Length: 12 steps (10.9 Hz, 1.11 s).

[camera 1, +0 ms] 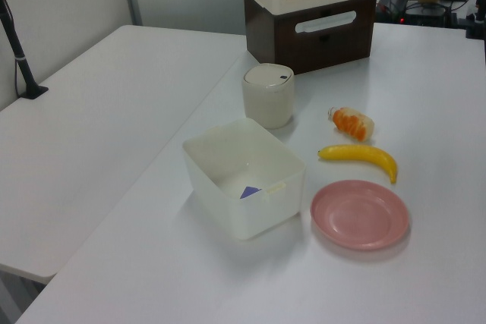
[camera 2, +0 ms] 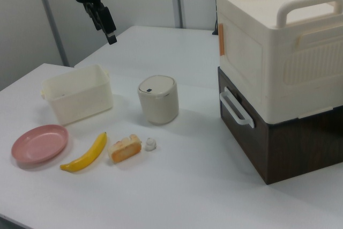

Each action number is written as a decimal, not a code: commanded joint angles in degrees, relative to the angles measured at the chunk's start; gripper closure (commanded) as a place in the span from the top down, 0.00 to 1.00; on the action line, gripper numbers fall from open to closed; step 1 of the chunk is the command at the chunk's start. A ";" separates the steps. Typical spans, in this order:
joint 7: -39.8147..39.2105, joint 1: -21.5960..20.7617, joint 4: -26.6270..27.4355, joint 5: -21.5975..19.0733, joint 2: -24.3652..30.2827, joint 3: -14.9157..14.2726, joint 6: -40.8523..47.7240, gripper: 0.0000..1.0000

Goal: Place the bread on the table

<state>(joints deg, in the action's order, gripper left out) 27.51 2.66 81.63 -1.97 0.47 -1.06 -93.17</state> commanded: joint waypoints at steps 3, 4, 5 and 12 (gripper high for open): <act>-0.70 -4.59 0.55 0.74 0.76 -4.65 0.97 1.00; -0.70 -4.50 0.55 0.39 0.76 -4.74 0.97 1.00; -2.10 -4.42 0.64 0.39 0.84 -4.83 1.06 1.00; -16.44 -4.68 5.64 -3.31 1.02 -7.64 3.79 1.00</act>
<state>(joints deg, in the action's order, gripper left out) 12.25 -0.46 83.78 -4.71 0.38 -7.39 -88.94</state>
